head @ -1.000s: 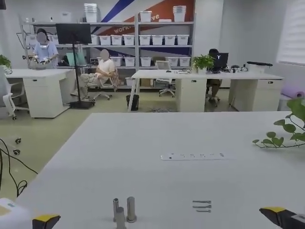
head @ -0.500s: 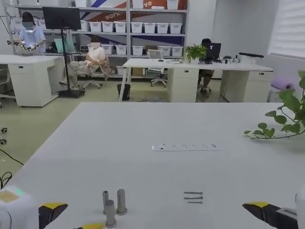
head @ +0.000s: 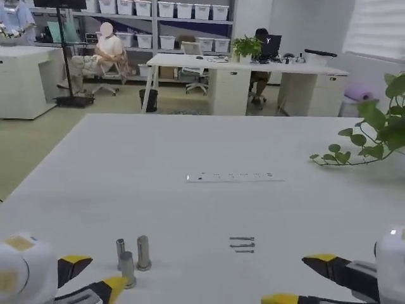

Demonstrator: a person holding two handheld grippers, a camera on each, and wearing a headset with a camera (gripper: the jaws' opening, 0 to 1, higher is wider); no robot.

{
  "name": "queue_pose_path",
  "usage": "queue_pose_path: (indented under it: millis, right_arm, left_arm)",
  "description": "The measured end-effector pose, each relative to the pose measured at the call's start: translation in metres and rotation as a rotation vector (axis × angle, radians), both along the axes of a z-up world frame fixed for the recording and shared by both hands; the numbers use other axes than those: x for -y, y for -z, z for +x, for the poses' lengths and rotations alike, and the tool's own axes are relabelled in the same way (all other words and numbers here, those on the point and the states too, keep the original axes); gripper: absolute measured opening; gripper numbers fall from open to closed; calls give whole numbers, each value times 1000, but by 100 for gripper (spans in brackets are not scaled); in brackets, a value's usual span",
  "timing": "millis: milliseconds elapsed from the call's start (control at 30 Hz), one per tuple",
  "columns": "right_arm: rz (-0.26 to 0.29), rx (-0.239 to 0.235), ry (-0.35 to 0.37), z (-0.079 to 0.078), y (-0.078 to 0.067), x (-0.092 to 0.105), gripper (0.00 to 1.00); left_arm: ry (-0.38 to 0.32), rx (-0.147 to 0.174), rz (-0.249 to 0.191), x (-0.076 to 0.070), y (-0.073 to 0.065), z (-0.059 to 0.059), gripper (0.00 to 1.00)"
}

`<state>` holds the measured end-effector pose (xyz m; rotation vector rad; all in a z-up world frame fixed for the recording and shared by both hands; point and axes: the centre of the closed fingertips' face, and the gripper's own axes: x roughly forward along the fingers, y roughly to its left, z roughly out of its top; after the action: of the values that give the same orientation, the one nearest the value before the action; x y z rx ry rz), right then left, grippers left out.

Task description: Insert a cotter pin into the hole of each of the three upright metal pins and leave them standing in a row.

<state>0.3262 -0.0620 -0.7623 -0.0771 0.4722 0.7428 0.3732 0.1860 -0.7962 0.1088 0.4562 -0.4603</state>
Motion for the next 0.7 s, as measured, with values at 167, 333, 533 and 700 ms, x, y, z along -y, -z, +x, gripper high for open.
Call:
queue_pose_path:
  millis: [167,333,533,700]
  right_arm:
    - [-8,14,17,8,0,1,65]
    - [0,12,24,16,1,0,64]
    - [-15,-2,6,21,8,-5,64]
    - [-19,-8,3,26,11,-7,63]
  left_arm:
    - [6,-23,-10,3,9,8,35]
    - [21,-36,-8,8,18,16,32]
    - [43,-44,-14,16,27,23,28]
    - [50,-47,-13,20,35,28,24]
